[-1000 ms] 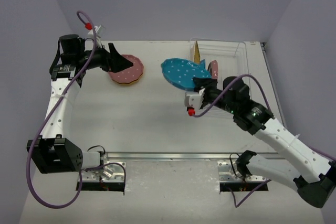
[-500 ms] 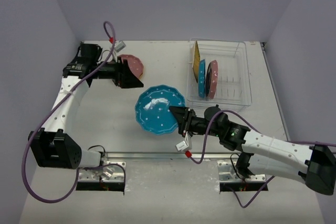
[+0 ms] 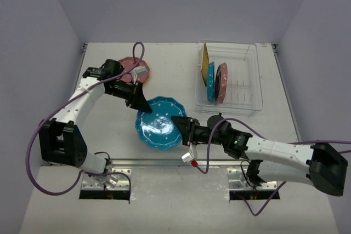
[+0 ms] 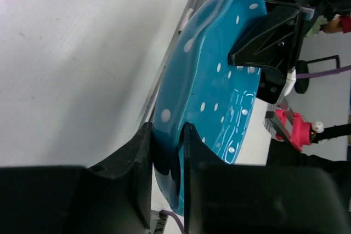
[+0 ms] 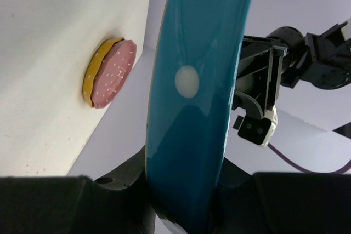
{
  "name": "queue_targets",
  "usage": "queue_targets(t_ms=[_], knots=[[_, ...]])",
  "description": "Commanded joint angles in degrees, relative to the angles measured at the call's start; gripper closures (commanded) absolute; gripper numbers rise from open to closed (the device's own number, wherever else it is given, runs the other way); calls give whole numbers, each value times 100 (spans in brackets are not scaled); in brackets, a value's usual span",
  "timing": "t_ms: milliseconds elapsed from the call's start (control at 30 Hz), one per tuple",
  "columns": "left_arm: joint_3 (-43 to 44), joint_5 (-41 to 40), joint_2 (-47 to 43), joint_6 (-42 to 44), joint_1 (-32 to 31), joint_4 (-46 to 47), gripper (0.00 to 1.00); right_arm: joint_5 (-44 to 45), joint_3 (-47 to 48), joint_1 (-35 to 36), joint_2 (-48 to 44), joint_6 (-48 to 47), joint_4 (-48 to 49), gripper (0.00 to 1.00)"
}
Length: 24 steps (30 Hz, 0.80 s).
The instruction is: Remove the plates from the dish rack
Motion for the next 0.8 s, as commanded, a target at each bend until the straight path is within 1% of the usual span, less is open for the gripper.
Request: queue_targets(t_ms=[0, 133, 200, 233, 300, 333, 433, 500, 633, 667, 733, 767], knots=[[48, 58, 111, 970, -122, -343, 100, 132, 322, 37, -134, -129, 1886, 100], [70, 110, 240, 1164, -120, -465, 100, 241, 267, 38, -182, -70, 1858, 99], [105, 195, 265, 1196, -113, -487, 100, 346, 254, 40, -204, -38, 1851, 95], [135, 224, 272, 1188, -103, -477, 100, 394, 250, 37, -209, -16, 1841, 90], [195, 340, 303, 1086, -55, -407, 100, 524, 232, 46, -244, 57, 1771, 60], [249, 403, 316, 1044, -5, -361, 100, 603, 224, 46, -256, 70, 1730, 49], [501, 608, 527, 982, 234, -362, 100, 772, 206, 41, -326, 144, 1571, 28], [802, 747, 708, 1061, 504, -578, 100, 832, 212, 42, -365, 189, 1484, 18], [1437, 1022, 1166, 1208, 1054, -937, 100, 984, 215, 37, -382, 254, 1403, 11], [1599, 1101, 1357, 1158, 1217, -963, 100, 1055, 214, 36, -386, 274, 1400, 4], [2035, 1157, 1673, 752, 1667, -846, 100, 1205, 206, 28, -366, 321, 1380, 1], [2157, 1146, 1763, 338, 1866, -572, 100, 1330, 202, 28, -370, 364, 1369, 1]])
